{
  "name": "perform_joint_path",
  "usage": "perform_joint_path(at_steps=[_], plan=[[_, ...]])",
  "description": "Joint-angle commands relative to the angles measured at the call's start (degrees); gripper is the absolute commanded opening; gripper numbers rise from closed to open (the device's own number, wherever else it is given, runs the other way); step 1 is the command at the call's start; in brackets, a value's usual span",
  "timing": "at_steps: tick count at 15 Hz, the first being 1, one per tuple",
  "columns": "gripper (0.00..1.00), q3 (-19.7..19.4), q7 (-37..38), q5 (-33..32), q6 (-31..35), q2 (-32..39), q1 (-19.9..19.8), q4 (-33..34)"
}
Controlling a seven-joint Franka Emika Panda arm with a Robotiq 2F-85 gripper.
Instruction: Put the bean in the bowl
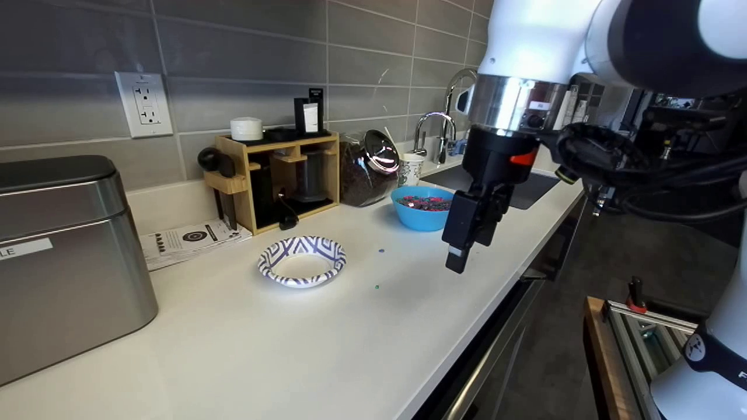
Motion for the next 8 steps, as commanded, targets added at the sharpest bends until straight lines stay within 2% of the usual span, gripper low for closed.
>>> perform_joint_path(at_steps=[1,8], plan=[[1.00,-2.84,-3.78,-0.39,5.62,9.44,-0.17,3.57],[1.00,-4.94,-4.64,-3.55,9.00,21.64,-0.61,10.33]])
